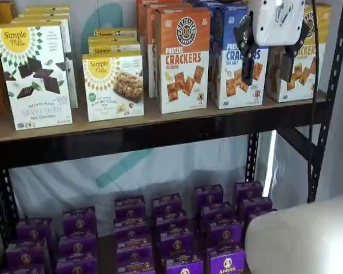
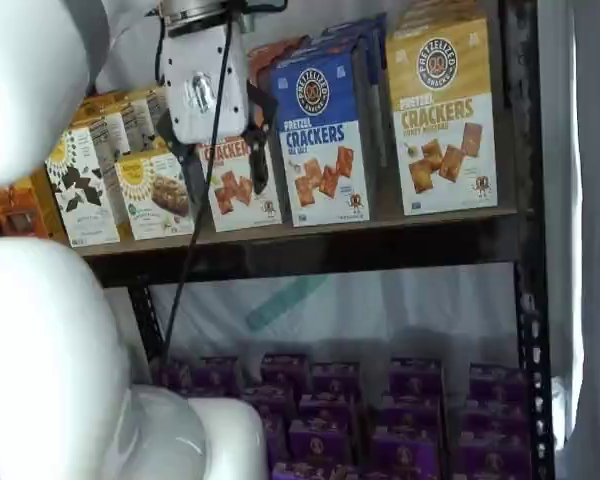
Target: Retrieve the yellow and white box located on the top shelf, the sixth one from the left
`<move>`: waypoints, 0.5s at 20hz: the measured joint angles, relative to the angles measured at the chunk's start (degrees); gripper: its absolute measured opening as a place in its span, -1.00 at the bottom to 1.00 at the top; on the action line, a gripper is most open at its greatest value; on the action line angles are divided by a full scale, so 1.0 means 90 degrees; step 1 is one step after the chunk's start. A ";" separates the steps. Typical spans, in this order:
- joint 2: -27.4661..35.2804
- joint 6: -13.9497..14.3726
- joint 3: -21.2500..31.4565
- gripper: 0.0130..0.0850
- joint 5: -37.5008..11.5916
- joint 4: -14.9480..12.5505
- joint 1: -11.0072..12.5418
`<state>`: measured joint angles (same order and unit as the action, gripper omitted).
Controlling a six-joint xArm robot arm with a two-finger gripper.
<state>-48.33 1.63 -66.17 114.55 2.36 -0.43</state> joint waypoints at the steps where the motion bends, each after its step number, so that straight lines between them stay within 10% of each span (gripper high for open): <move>1: 0.0026 -0.0061 -0.0020 1.00 0.0050 0.0146 0.0135; 10: 0.0011 -0.0135 -0.0007 1.00 -0.0029 0.0173 0.0201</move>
<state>-48.23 0.42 -66.24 114.29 3.92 1.38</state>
